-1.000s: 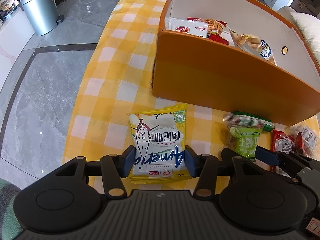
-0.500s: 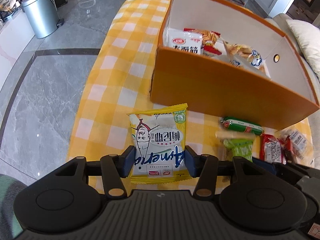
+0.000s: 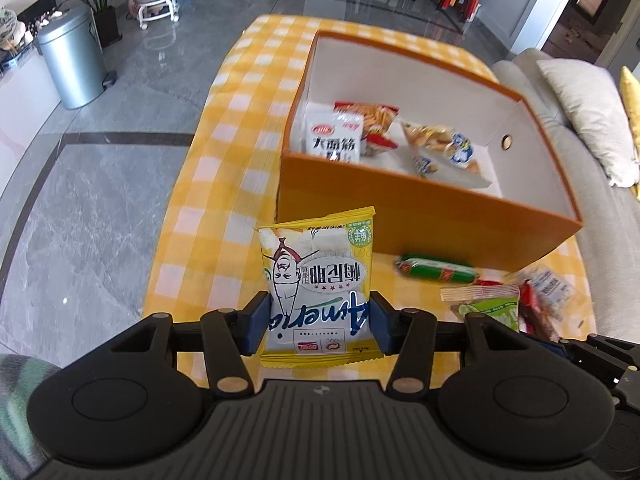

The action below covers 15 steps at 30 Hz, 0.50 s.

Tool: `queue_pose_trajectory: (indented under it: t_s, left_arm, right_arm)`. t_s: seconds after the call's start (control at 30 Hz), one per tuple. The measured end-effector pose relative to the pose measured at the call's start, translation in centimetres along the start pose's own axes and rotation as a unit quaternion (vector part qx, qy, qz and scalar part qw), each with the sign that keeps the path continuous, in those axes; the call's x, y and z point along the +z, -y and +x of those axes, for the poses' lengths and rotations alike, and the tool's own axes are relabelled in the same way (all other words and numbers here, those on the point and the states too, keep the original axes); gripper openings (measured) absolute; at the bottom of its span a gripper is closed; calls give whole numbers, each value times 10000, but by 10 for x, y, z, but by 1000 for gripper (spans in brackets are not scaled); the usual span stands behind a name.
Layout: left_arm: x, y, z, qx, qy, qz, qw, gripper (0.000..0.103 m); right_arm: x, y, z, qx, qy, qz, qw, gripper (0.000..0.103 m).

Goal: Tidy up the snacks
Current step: 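Lift both packs over the box rim and lower them inside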

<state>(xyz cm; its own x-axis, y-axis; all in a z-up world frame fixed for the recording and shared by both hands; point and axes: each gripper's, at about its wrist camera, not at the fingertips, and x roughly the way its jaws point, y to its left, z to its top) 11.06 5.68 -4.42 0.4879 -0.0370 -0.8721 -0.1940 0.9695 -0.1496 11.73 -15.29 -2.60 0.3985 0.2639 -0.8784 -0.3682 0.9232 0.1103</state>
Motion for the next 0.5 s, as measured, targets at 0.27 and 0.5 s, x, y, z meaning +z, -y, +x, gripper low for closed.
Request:
queue_pose_trajectory:
  t_s: [0.27, 0.5]
  left_arm:
    - [6, 15, -25, -177, 322, 149, 9992, 59]
    - [23, 33, -39, -300, 589, 381, 9971, 59]
  right_arm:
    - [1, 11, -43, -49, 470, -56, 9989, 38]
    - [19, 20, -72, -236, 766, -226, 9965, 37]
